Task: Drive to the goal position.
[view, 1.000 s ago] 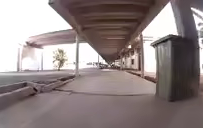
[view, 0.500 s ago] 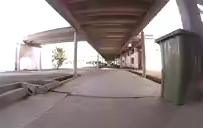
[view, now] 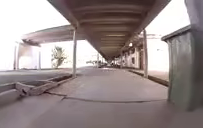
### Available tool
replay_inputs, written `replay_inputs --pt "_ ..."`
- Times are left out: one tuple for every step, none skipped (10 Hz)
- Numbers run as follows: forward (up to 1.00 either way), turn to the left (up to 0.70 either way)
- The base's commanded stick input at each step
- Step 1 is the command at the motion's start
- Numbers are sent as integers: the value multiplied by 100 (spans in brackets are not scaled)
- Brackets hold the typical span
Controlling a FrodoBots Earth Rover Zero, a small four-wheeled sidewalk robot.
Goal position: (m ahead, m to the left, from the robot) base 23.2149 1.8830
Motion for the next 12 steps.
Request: replay_inputs --pt "50 0" --pt "50 0" --pt "50 0" --pt "50 0" --pt "50 0" --pt "50 0" --pt "50 0" --pt "50 0" --pt "50 0" --pt "50 0" --pt "50 0" --pt "50 0"
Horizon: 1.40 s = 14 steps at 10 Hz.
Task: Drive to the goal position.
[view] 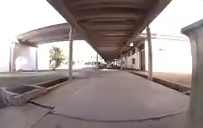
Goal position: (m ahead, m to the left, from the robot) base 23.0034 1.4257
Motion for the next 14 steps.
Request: replay_inputs --pt "50 0" --pt "50 0" --pt "50 0" --pt "50 0" --pt "50 0" --pt "50 0" --pt "50 0" --pt "50 0" --pt "50 0" --pt "50 0" --pt "50 0" --pt "50 0" --pt "50 0" --pt "50 0"
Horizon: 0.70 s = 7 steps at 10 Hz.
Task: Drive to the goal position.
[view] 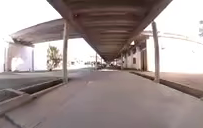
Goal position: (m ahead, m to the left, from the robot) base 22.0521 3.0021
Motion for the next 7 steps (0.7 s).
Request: replay_inputs --pt "50 0" --pt "50 0" --pt "50 0" --pt "50 0" --pt "50 0" --pt "50 0" --pt "50 0"
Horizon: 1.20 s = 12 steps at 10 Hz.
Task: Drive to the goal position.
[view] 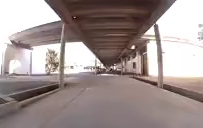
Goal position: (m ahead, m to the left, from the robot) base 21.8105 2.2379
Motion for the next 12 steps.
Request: replay_inputs --pt "50 0" --pt "50 0" --pt "50 0" --pt "50 0" --pt "50 0" --pt "50 0" --pt "50 0" --pt "50 0" --pt "50 0" --pt "50 0" --pt "50 0" --pt "50 0"
